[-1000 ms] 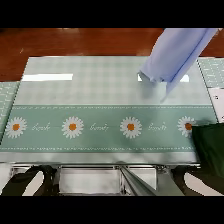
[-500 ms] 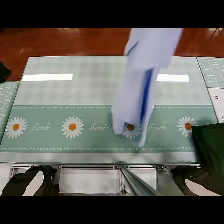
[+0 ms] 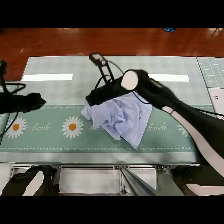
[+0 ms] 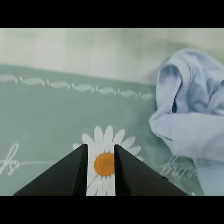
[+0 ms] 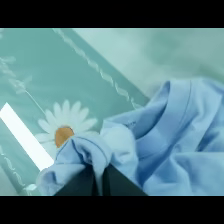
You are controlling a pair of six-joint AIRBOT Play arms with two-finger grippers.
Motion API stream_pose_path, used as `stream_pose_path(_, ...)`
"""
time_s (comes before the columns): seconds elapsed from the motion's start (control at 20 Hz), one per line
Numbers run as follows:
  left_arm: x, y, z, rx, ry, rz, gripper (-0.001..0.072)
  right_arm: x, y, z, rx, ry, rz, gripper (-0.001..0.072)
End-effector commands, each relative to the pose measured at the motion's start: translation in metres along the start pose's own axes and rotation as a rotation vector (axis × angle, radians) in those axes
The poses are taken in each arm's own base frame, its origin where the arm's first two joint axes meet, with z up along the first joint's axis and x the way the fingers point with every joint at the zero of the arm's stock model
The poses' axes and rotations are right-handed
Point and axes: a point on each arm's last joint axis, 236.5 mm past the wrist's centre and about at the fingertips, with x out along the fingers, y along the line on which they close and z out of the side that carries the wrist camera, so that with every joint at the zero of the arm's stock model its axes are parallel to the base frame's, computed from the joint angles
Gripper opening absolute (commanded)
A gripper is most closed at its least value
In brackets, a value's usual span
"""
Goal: Fold the shirts.
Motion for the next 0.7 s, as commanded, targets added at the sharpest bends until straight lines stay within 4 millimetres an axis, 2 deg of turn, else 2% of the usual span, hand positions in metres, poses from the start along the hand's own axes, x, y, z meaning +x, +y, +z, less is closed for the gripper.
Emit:
stream_pose_path(0.0,0.027,0.004,-0.034,-0.01,0.079,-0.013,0.0224,0.049,-0.022,-0.032,0.118,0.071,-0.008,0.0109)
stream_pose_path(0.05,0.032,0.003,-0.039,-0.004,0.091,-0.015,0.0223,0.046,-0.028,-0.03,0.126,0.069,-0.013,0.0371)
stream_pose_path(0.1,0.037,0.001,-0.041,0.005,0.094,-0.018,0.0224,0.034,-0.037,-0.026,0.122,0.089,-0.018,0.0411)
stream_pose_path(0.2,0.041,0.0,-0.036,0.023,0.076,-0.018,0.023,-0.011,-0.065,-0.013,0.113,0.123,-0.06,0.0411)
stream_pose_path(0.25,0.041,0.002,-0.033,0.04,0.065,-0.013,0.0306,-0.043,-0.085,-0.004,0.112,0.107,-0.107,0.0411)
stream_pose_path(0.3,0.043,0.005,-0.032,0.034,0.067,-0.006,0.0463,-0.085,-0.114,0.002,0.123,0.083,-0.184,0.0411)
stream_pose_path(0.35,0.044,0.007,-0.037,0.021,0.089,-0.006,0.0507,-0.128,-0.146,0.001,0.158,0.067,-0.285,0.0411)
stream_pose_path(0.4,0.047,0.003,-0.046,-0.002,0.131,-0.023,0.0507,-0.175,-0.183,-0.008,0.229,0.042,-0.407,0.0411)
stream_pose_path(0.45,0.05,-0.009,-0.059,-0.037,0.178,-0.078,0.0507,-0.214,-0.214,-0.023,0.311,0.006,-0.501,0.041)
stream_pose_path(0.5,0.055,-0.028,-0.073,-0.062,0.222,-0.157,0.0507,-0.246,-0.24,-0.047,0.417,-0.033,-0.565,0.0409)
stream_pose_path(0.55,0.059,-0.049,-0.087,-0.078,0.254,-0.249,0.0507,-0.266,-0.26,-0.075,0.527,-0.08,-0.596,0.0409)
stream_pose_path(0.6,0.064,-0.067,-0.095,-0.095,0.268,-0.332,0.0507,-0.274,-0.272,-0.101,0.619,-0.131,-0.598,0.0409)
stream_pose_path(0.65,0.069,-0.077,-0.1,-0.111,0.273,-0.381,0.0507,-0.275,-0.281,-0.129,0.717,-0.181,-0.581,0.0408)
